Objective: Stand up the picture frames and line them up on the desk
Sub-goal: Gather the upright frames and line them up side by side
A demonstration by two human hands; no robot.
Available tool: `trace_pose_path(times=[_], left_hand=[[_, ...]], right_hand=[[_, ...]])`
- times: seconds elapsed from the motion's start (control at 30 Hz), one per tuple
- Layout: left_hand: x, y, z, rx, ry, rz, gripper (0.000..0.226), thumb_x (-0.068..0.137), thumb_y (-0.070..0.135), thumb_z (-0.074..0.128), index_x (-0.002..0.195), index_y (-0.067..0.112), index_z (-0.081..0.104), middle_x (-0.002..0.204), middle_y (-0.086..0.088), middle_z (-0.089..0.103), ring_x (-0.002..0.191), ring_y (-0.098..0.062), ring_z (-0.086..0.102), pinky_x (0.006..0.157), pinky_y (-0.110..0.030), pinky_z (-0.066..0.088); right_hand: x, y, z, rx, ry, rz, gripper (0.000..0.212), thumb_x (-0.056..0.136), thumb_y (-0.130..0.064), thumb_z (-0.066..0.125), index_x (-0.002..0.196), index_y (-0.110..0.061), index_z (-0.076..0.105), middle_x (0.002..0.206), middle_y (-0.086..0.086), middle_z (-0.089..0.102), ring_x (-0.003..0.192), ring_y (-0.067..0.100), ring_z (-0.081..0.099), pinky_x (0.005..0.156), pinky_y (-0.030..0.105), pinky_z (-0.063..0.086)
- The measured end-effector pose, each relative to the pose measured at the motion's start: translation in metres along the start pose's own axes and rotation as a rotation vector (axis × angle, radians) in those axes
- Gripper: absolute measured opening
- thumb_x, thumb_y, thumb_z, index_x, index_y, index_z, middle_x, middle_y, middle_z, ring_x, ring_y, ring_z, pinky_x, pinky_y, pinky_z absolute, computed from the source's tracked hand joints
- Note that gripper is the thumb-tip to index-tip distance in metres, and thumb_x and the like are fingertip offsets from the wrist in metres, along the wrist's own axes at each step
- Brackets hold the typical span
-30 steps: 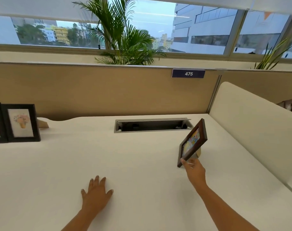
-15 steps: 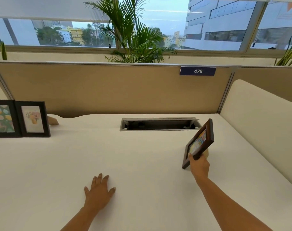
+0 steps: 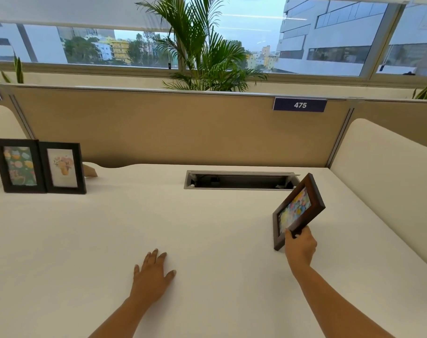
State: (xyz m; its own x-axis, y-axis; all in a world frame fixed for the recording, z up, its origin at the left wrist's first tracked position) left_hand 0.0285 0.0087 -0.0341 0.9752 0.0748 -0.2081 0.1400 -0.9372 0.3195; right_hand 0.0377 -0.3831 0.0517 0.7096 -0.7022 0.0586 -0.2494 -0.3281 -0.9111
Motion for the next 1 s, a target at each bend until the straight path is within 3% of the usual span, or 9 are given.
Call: trace_pose_path(times=[0.43, 0.83, 1.0], left_hand=[[-0.006, -0.071, -0.032, -0.062, 0.041, -0.084, 0.06, 0.094, 0.046, 0.037, 0.145, 0.02, 0.018, 0.159, 0.0, 0.006, 0.147, -0.017, 0.003, 0.117, -0.052, 0.01], [0.001, -0.193, -0.091, -0.087, 0.135, -0.153, 0.053, 0.096, 0.04, 0.038, 0.143, 0.02, 0.026, 0.157, 0.002, 0.014, 0.145, -0.012, 0.011, 0.117, -0.046, 0.014], [0.023, -0.233, -0.114, -0.081, 0.167, -0.174, 0.052, 0.096, 0.04, 0.038, 0.142, 0.019, 0.027, 0.157, 0.001, 0.016, 0.145, -0.013, 0.012, 0.116, -0.046, 0.016]], right_hand=[[-0.05, -0.039, 0.054, 0.011, -0.131, -0.057, 0.034, 0.085, -0.013, 0.062, 0.113, 0.004, 0.056, 0.115, 0.022, 0.064, 0.103, 0.04, 0.061, 0.088, 0.048, 0.05], [-0.12, -0.126, 0.18, 0.114, -0.376, -0.138, 0.036, 0.085, -0.022, 0.062, 0.115, -0.003, 0.058, 0.116, 0.016, 0.065, 0.102, 0.035, 0.061, 0.09, 0.047, 0.05], [-0.144, -0.155, 0.233, 0.112, -0.497, -0.183, 0.037, 0.084, -0.023, 0.062, 0.117, -0.007, 0.058, 0.118, 0.013, 0.065, 0.096, 0.026, 0.058, 0.09, 0.047, 0.051]])
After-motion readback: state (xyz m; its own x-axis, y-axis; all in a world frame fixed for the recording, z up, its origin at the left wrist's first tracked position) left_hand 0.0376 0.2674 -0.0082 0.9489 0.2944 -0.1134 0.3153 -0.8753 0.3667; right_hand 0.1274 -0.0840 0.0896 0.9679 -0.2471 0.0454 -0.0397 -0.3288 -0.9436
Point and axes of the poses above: each hand's wrist, its own x-axis towards the middle knuckle, its own z-axis out of the palm, y = z × x, the point moved 9 cm from there along x, towards the middle knuckle
